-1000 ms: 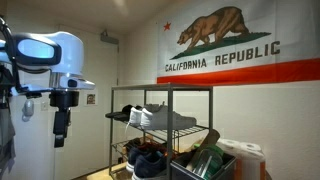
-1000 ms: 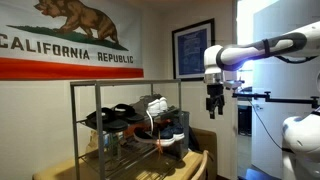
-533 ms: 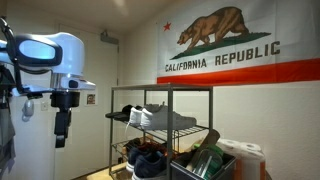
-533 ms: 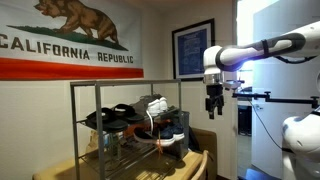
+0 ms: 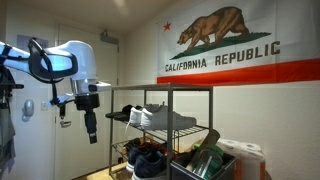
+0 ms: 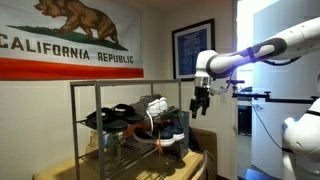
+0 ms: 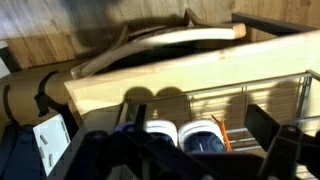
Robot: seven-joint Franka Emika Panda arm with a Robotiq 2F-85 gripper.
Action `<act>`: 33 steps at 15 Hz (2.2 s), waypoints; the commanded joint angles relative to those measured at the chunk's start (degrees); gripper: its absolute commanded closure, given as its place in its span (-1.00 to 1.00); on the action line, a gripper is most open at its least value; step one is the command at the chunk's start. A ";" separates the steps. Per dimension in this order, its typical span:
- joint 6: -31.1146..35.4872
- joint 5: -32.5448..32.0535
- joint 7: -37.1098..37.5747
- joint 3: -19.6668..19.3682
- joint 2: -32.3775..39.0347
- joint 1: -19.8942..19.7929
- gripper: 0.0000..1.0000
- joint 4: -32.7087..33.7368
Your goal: Move the right and left white shoes to the first shelf respectively
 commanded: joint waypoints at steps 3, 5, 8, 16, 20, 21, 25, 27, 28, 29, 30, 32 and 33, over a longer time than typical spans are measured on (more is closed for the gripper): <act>14.40 0.13 8.92 2.05 5.78 -2.49 -1.00 3.24; 20.46 -0.32 13.47 3.10 6.62 -3.92 -1.00 3.54; 28.89 -2.04 20.32 5.74 7.78 -7.24 -1.00 3.70; 41.80 -13.46 39.91 14.76 11.54 -19.66 -1.00 6.67; 43.23 -18.57 47.68 16.95 12.77 -22.89 -1.00 8.95; 43.43 -20.02 49.48 17.46 13.05 -23.48 -1.00 9.30; 43.37 -25.19 55.35 18.48 14.96 -24.25 -1.00 9.61; 43.51 -26.38 57.39 20.53 16.07 -26.15 -1.00 9.75; 43.38 -27.04 58.15 21.15 16.67 -26.63 -1.00 10.06; 43.38 -27.77 59.01 21.83 17.16 -27.18 -1.00 10.29; 43.24 -28.43 59.80 22.57 17.66 -27.71 -1.00 10.66; 42.93 -29.81 61.00 23.82 18.69 -28.52 -1.00 11.48; 42.68 -30.32 61.22 24.30 19.15 -28.85 -1.00 11.86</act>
